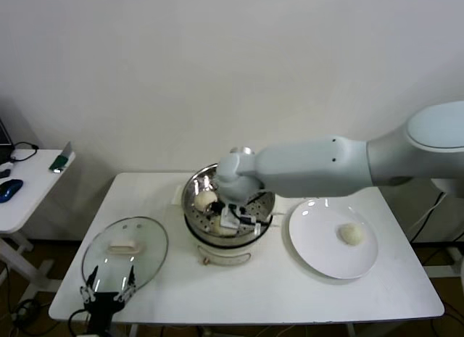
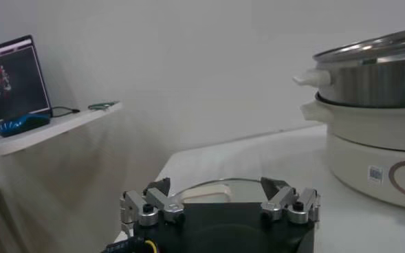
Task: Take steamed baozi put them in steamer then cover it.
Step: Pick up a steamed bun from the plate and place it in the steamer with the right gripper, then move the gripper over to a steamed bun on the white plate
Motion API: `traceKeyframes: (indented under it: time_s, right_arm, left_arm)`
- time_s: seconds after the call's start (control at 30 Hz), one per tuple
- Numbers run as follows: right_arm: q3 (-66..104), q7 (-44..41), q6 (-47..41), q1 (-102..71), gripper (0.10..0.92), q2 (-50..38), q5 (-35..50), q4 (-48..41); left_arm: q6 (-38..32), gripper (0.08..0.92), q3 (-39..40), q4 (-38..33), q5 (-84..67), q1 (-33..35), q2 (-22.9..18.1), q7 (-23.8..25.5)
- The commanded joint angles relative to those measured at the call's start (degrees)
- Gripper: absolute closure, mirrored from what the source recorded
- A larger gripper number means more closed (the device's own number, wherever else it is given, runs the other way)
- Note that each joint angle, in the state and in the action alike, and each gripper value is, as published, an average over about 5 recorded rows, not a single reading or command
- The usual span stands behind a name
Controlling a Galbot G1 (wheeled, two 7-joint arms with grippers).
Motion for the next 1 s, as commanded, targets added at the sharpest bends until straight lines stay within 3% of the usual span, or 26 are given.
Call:
traceKeyframes:
  time_s: [0.03, 0.2, 0.33, 0.63, 1.0]
  right_arm:
    - [0.23, -5.30, 1.13, 10.60, 0.202, -9.68, 18.49, -7.16]
    - [-6.00, -8.89, -7.19, 16.09, 0.203, -17.86, 33.71, -9.24]
    - [-12.31, -8.77, -13.35, 17.03, 0.203, -25.78, 38.12, -7.39]
    - [-14.60, -6.57, -17.53, 6.80, 0.203, -38.86, 30.13, -8.69]
    - [-3.45, -6.17, -17.87, -10.11, 0.203, -38.22, 21.06, -16.22]
  left_arm:
    - [0.13, 0.177, 0.19, 0.19, 0.05, -0.34, 0.02, 0.10]
    - [0.21, 0.177, 0.23, 0.57, 0.04, -0.94, 0.32, 0.26]
    - [0.19, 0.177, 0.22, 0.69, -0.10, -1.21, 0.53, 0.30]
    - [0.10, 0.177, 0.69, 1.50, -0.25, -1.81, 0.43, 0.32]
    - [-0.10, 0.177, 0.33, 1.74, -0.16, -1.39, 0.30, 0.28]
